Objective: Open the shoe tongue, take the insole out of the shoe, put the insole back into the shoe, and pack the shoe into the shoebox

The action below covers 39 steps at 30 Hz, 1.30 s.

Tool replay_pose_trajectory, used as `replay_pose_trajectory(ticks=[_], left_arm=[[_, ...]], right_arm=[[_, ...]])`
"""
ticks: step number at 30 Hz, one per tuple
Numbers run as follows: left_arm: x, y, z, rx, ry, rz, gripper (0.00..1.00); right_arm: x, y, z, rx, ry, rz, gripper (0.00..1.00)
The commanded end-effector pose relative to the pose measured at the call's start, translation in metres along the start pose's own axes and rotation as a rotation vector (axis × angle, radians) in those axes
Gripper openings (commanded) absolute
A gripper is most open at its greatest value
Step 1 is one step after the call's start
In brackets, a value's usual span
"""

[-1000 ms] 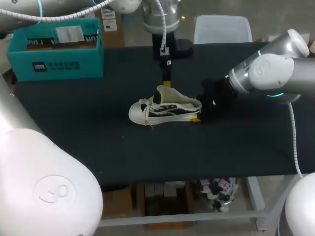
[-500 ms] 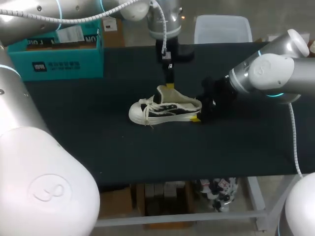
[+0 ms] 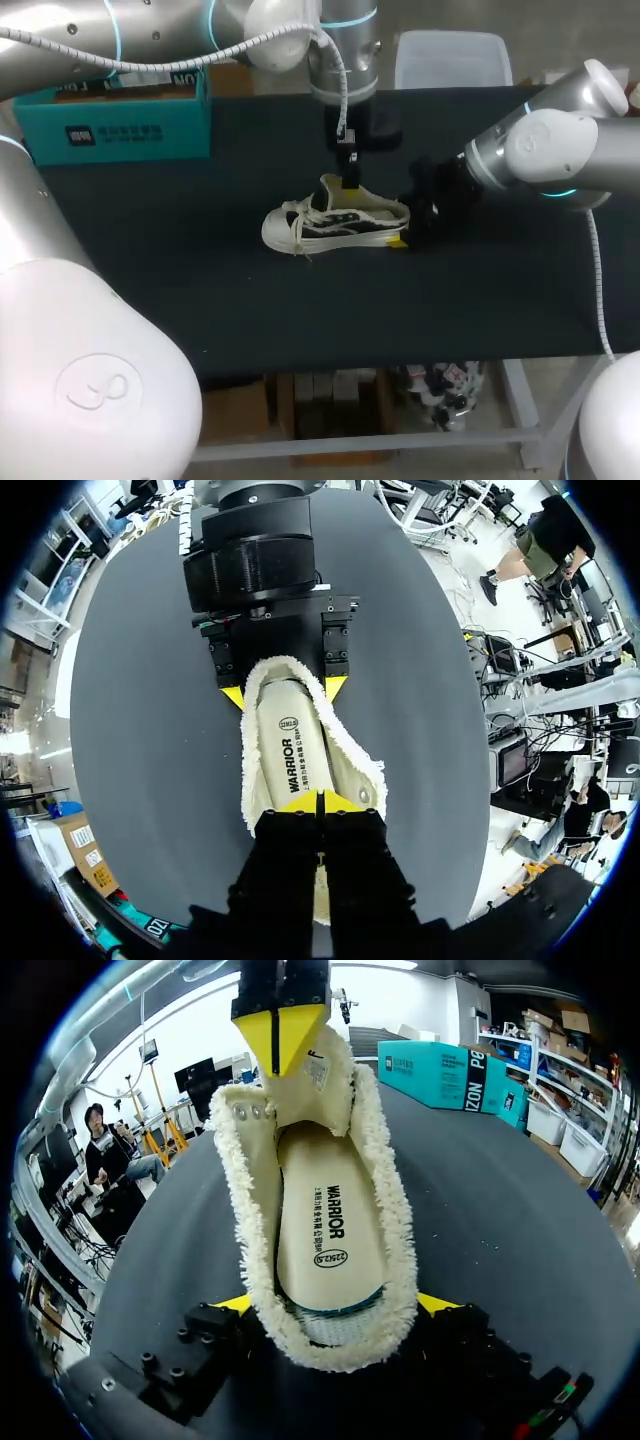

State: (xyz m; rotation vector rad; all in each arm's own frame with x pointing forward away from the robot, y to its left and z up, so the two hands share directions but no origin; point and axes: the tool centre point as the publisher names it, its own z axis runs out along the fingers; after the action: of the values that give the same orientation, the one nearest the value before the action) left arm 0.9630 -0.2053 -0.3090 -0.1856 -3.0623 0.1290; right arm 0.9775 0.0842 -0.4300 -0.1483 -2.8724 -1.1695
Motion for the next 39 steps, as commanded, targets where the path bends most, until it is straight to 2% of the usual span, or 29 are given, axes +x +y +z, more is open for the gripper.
replay_pose_trajectory(ticks=[1,11,31,39], left_arm=[[-0.003,0.004,0.013,0.022,0.004,-0.004,0.00],[-0.010,0.007,0.039,0.033,0.042,0.003,0.00],[0.017,0.008,0.071,0.013,0.060,0.028,0.00],[0.023,0.006,0.084,-0.025,0.022,-0.008,0.00]], right_arm=[[0.000,-0.006,0.004,-0.001,0.001,0.000,0.00],[0.000,-0.006,0.004,-0.001,0.001,0.000,0.00],[0.000,-0.006,0.004,-0.001,0.001,0.000,0.00],[0.000,-0.006,0.004,-0.001,0.001,0.000,0.00]])
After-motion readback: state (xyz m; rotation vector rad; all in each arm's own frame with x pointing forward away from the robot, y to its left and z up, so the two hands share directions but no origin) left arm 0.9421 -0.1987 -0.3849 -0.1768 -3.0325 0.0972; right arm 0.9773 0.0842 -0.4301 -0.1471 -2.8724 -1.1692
